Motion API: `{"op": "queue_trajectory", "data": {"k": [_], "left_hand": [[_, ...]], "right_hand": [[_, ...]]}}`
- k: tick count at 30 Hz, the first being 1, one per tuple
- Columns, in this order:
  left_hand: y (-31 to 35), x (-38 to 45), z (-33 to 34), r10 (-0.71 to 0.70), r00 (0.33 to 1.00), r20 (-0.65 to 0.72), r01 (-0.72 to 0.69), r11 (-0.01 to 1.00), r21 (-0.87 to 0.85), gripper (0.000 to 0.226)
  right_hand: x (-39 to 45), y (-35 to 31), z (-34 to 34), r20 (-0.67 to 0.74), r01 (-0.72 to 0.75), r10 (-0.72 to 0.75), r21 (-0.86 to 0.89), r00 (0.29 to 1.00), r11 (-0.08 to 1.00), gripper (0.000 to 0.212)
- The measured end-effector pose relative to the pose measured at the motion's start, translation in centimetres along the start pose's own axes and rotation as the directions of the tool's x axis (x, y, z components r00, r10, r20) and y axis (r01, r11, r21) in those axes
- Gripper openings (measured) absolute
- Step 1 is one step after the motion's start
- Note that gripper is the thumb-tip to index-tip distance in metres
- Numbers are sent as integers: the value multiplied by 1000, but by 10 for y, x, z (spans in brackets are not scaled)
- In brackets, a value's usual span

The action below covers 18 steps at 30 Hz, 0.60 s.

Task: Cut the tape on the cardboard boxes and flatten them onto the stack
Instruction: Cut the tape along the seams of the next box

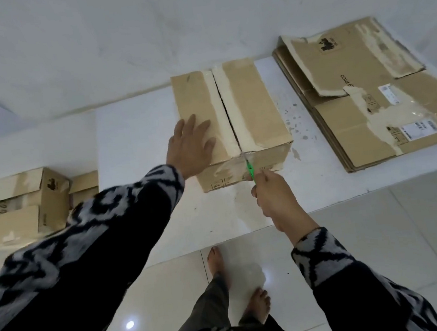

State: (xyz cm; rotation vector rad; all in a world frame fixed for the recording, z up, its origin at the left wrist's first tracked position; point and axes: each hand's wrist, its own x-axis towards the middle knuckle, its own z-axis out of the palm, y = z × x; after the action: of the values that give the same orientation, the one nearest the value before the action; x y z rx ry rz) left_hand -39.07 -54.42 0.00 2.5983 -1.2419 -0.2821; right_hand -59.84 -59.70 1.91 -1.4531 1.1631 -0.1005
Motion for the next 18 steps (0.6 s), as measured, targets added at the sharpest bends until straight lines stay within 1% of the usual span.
{"op": "queue_trajectory", "data": {"k": [3,4,5,6,7,8,9,10,11,12,13,14,15,16,18], "left_hand": [[-8,-11,5,6,998,60,2,992,-128,55],[-7,-12,3,19,997,75,-7,987,-158,56],[-4,-13,-1,27,995,98,-9,984,-178,59],[-3,-14,-4,31,992,124,-8,982,-187,64],[-4,-17,-7,38,988,150,-10,983,-184,72],[-5,-21,-8,53,982,180,-23,986,-163,83],[-7,-25,-7,72,976,207,-45,990,-134,95],[-9,-30,-7,85,970,227,-62,992,-107,104],[-11,-32,-5,87,969,231,-68,994,-91,108],[-13,-34,-5,82,972,220,-65,994,-85,106],[-14,-34,-5,75,976,203,-59,995,-86,102],[-15,-35,-7,71,979,193,-55,995,-88,98],[-15,-34,-7,70,979,193,-54,995,-90,95],[-15,-35,-8,74,978,197,-56,994,-92,94],[-17,-35,-8,78,975,207,-59,994,-97,93]], "right_hand": [[-30,13,-5,57,-5,8,-51,998,999,34],[-41,17,-8,62,10,-5,-75,998,997,33],[-48,19,-13,31,41,-38,-102,999,994,33],[-48,17,-20,-41,88,-94,-134,995,987,33],[-38,12,-27,-143,141,-169,-182,975,973,33],[-22,4,-35,-237,184,-246,-257,940,949,36],[-3,-5,-45,-290,220,-329,-352,899,910,42],[18,-15,-54,-279,255,-413,-463,867,849,49],[36,-24,-63,-210,291,-483,-577,850,763,59],[52,-31,-70,-105,318,-520,-684,848,656,71],[66,-36,-76,1,340,-525,-764,851,548,82],[76,-39,-80,86,360,-511,-808,855,466,89],[84,-40,-85,138,378,-493,-821,859,428,92],[89,-41,-89,159,394,-484,-811,860,433,93],[94,-41,-96,150,406,-478,-767,866,496,90]]}}
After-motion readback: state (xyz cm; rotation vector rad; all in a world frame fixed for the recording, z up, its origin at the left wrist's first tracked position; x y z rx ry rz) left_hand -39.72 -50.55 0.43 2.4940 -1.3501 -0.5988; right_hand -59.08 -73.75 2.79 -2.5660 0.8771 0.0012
